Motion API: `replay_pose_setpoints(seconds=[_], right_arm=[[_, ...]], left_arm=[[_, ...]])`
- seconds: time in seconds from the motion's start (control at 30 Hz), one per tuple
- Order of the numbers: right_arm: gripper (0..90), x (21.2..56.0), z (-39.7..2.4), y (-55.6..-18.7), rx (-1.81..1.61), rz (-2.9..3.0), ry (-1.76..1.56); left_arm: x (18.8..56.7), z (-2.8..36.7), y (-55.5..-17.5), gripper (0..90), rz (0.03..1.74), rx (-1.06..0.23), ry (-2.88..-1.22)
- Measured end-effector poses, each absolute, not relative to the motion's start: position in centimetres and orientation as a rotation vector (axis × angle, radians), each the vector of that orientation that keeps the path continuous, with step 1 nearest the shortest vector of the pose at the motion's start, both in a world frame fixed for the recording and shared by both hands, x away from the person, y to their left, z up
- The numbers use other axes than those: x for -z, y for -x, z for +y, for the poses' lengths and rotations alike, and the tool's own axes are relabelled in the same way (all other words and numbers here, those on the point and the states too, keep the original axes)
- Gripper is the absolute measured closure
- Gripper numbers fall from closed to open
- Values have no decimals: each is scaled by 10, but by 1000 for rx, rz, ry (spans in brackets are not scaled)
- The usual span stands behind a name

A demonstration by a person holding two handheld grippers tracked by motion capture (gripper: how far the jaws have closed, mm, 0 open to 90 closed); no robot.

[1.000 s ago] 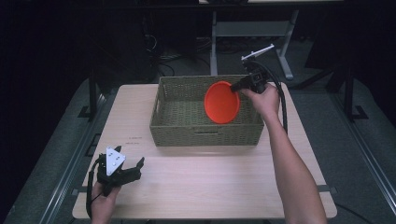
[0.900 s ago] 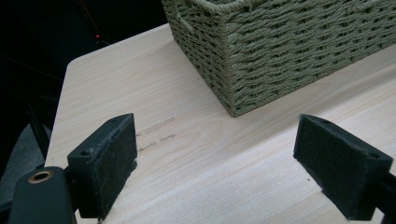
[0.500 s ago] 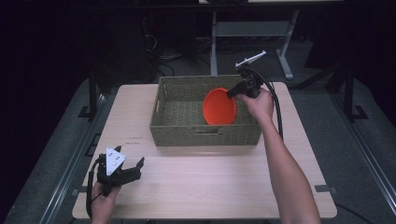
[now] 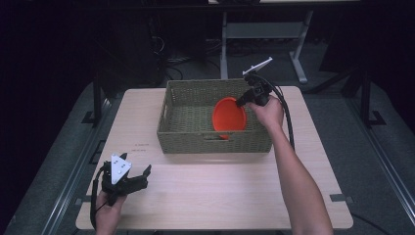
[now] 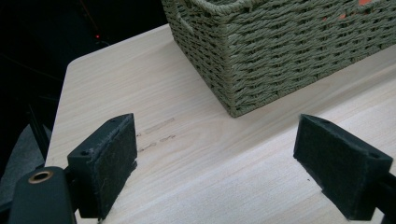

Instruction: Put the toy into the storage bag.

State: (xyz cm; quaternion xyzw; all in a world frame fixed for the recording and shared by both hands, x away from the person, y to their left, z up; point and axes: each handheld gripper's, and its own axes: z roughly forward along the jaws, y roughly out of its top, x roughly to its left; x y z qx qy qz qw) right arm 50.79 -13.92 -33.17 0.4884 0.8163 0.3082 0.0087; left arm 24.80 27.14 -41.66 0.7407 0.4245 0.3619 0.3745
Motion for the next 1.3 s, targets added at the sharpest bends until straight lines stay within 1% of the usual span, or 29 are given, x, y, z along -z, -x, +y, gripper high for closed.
replay_pose_setpoints(seconds=[0.13,0.43,0.7,0.83,1.1,1.3], right_arm=[[805,337,-136,-509,-859,2572,-1510],[795,339,-141,-509,-902,2585,-1538],[789,340,-153,-508,-954,2562,-1594],[762,337,-159,-507,-979,2551,-1602],[745,339,-163,-506,-986,2548,-1613],[749,340,-169,-506,-1011,2554,-1633]], left_arm=[[417,272,-248,129,1089,-928,-1899],[416,271,-248,129,1084,-930,-1904],[416,272,-248,129,1081,-931,-1910],[416,271,-248,129,1083,-932,-1906],[416,270,-248,129,1083,-933,-1907],[416,270,-249,129,1083,-931,-1904]])
